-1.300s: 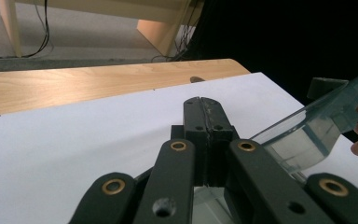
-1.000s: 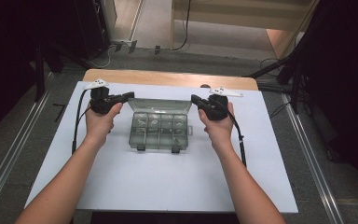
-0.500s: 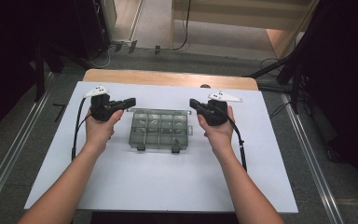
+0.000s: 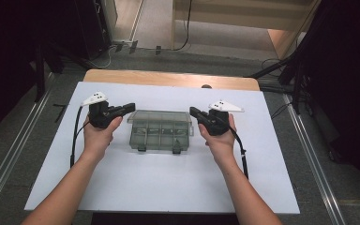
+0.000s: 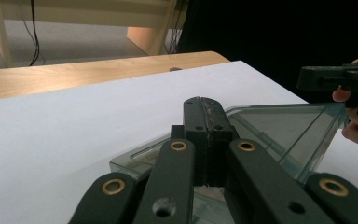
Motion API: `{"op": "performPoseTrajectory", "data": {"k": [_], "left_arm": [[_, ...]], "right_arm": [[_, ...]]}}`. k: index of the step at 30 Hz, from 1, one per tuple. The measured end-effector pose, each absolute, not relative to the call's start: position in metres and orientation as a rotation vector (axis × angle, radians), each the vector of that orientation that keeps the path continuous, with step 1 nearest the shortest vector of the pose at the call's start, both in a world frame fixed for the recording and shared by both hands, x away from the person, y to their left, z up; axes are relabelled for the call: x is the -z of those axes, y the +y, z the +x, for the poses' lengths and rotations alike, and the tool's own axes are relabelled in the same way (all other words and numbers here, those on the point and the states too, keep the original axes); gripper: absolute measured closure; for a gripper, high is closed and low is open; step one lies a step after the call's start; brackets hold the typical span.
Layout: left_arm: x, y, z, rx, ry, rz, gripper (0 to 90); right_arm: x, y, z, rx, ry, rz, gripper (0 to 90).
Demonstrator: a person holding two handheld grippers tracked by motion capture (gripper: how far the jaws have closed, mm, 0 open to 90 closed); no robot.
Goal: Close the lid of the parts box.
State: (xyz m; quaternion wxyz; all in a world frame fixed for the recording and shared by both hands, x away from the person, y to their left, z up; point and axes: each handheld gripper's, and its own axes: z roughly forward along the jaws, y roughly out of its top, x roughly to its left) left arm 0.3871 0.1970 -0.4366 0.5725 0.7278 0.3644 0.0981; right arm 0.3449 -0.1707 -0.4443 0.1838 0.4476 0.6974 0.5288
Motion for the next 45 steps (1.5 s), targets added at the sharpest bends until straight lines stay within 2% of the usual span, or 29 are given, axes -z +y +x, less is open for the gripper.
{"op": "performPoseTrajectory", "data": {"k": [20, 45], "left_arm": [[0.452, 0.193, 0.353, -0.284, 0.819, 1.748, 90.0], [0.475, 0.195, 0.328, -0.3, 0.831, 1.744, 90.0]], "right_arm": [[0.458, -0.171, 0.319, -1.506, 1.976, 1.226, 90.0], [0.482, -0.166, 0.296, -1.5, 2.012, 1.207, 90.0]]}}
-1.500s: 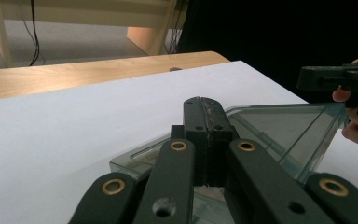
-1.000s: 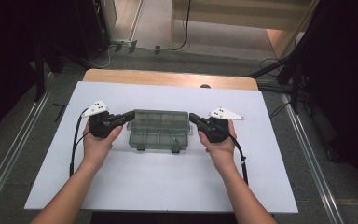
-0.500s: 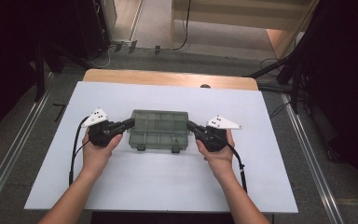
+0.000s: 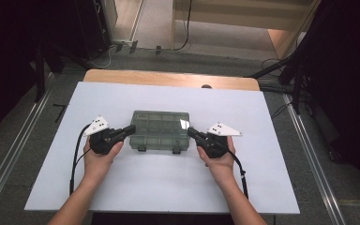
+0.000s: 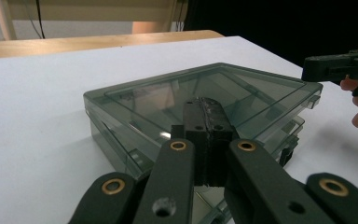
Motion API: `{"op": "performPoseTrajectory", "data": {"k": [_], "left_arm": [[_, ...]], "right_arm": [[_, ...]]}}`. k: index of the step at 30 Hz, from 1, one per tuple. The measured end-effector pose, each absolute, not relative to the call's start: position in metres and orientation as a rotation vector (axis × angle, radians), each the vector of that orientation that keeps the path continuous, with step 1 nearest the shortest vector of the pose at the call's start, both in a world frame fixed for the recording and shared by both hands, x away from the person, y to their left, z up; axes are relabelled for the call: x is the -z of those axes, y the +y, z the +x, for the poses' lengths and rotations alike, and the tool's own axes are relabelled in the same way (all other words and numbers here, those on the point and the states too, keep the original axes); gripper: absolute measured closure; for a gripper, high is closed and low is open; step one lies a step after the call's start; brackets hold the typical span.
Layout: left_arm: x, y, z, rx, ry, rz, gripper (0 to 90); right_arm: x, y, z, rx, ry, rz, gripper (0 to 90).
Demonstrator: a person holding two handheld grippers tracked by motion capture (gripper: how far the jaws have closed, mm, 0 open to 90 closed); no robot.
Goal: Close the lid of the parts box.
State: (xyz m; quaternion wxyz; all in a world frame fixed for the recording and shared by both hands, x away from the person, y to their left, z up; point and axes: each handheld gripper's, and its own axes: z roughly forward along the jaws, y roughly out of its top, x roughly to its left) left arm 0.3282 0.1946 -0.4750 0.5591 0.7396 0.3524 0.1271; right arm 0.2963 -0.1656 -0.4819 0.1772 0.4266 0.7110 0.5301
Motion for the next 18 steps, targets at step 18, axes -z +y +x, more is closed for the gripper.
{"op": "performPoseTrajectory", "data": {"k": [18], "left_arm": [[0.494, 0.188, 0.319, -0.304, 0.849, 1.795, 90.0]], "right_arm": [[0.502, -0.156, 0.29, -1.467, 2.041, 1.227, 90.0]]}}
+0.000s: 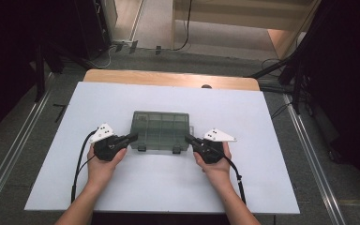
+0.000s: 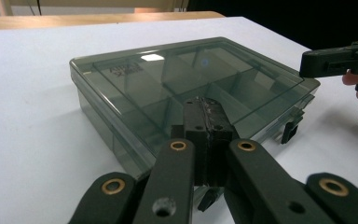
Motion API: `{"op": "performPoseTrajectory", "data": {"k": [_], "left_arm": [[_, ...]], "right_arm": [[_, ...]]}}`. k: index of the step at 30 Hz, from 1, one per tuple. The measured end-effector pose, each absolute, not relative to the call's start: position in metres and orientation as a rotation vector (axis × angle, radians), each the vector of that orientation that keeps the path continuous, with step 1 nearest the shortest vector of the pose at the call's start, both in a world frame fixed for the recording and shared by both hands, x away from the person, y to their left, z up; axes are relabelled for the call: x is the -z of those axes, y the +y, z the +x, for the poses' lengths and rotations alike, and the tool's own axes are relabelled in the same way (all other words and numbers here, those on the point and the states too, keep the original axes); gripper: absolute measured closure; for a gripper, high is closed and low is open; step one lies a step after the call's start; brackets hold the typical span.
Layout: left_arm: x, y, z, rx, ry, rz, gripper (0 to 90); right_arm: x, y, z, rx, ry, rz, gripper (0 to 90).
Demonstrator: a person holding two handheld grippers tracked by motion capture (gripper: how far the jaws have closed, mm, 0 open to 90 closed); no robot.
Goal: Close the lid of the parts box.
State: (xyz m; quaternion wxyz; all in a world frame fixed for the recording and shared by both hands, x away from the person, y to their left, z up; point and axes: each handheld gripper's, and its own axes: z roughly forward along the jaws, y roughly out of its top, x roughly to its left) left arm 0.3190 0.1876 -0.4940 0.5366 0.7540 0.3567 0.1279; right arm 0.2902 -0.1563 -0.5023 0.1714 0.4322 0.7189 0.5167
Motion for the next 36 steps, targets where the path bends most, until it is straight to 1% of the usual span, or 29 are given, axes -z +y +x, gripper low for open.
{"op": "performPoseTrajectory", "data": {"k": [10, 17, 20, 21, 24, 25, 26, 29, 33, 34, 36], "left_arm": [[0.497, 0.187, 0.318, -0.321, 0.869, 1.825, 90.0], [0.498, 0.186, 0.319, -0.325, 0.875, 1.824, 90.0], [0.498, 0.187, 0.319, -0.322, 0.876, 1.822, 90.0], [0.498, 0.187, 0.319, -0.322, 0.876, 1.822, 90.0], [0.498, 0.187, 0.32, -0.321, 0.876, 1.821, 90.0], [0.498, 0.187, 0.32, -0.321, 0.875, 1.819, 90.0], [0.498, 0.187, 0.32, -0.32, 0.876, 1.819, 90.0], [0.498, 0.187, 0.32, -0.321, 0.877, 1.819, 90.0], [0.498, 0.187, 0.32, -0.32, 0.879, 1.817, 90.0], [0.498, 0.187, 0.32, -0.32, 0.879, 1.817, 90.0], [0.498, 0.187, 0.32, -0.319, 0.88, 1.816, 90.0]], "right_arm": [[0.51, -0.154, 0.29, -1.457, 2.051, 1.231, 90.0], [0.508, -0.155, 0.289, -1.457, 2.049, 1.231, 90.0], [0.507, -0.161, 0.287, -1.52, 2.026, 1.232, 75.3], [0.506, -0.163, 0.286, -1.535, 2.026, 1.227, 72.0], [0.501, -0.171, 0.282, -1.562, 2.009, 1.206, 55.2], [0.499, -0.174, 0.28, -1.568, 1.998, 1.207, 48.6], [0.496, -0.177, 0.278, -1.548, 1.979, 1.201, 35.4], [0.492, -0.185, 0.274, -1.508, 1.965, 1.208, 15.2], [0.491, -0.199, 0.267, -1.495, 1.956, 1.198, 2.2], [0.491, -0.203, 0.265, -1.488, 1.955, 1.198, 0.4], [0.49, -0.211, 0.262, -1.482, 1.952, 1.204, 0.0]]}}
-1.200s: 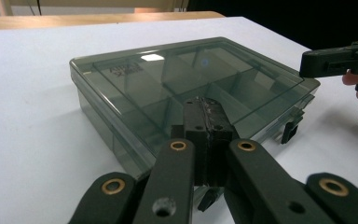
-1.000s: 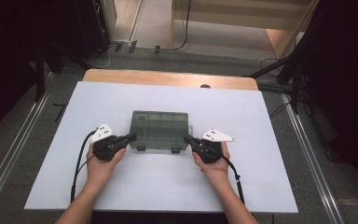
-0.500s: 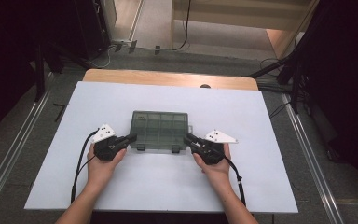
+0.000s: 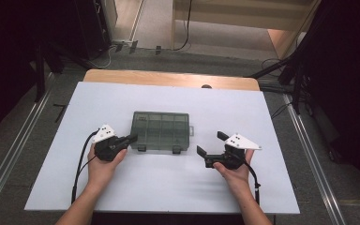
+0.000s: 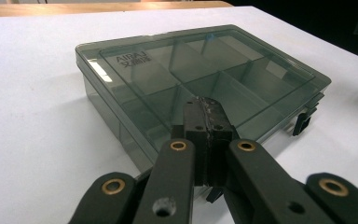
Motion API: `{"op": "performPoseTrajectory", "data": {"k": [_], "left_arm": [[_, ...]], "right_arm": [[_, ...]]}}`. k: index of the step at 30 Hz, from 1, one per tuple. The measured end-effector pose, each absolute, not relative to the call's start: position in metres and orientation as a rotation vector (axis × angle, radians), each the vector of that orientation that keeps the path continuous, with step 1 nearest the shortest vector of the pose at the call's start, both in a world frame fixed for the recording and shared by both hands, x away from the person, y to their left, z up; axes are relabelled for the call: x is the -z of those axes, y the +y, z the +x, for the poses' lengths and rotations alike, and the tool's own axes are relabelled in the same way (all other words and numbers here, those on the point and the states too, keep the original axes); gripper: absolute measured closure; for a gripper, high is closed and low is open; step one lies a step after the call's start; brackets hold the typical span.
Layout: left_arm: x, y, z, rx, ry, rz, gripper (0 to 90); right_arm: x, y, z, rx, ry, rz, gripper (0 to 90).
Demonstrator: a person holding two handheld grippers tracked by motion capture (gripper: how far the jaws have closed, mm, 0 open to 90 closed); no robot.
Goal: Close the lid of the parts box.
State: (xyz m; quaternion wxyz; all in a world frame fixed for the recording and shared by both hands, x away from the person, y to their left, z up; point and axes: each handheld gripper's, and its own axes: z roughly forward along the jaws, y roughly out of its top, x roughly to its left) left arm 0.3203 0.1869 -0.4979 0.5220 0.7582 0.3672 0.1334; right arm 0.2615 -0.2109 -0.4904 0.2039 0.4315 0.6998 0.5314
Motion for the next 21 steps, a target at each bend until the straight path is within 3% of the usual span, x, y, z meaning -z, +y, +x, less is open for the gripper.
{"op": "performPoseTrajectory", "data": {"k": [21], "left_arm": [[0.498, 0.188, 0.321, -0.311, 0.879, 1.816, 90.0]], "right_arm": [[0.49, -0.271, 0.231, -1.431, 1.878, 1.256, 0.0]]}}
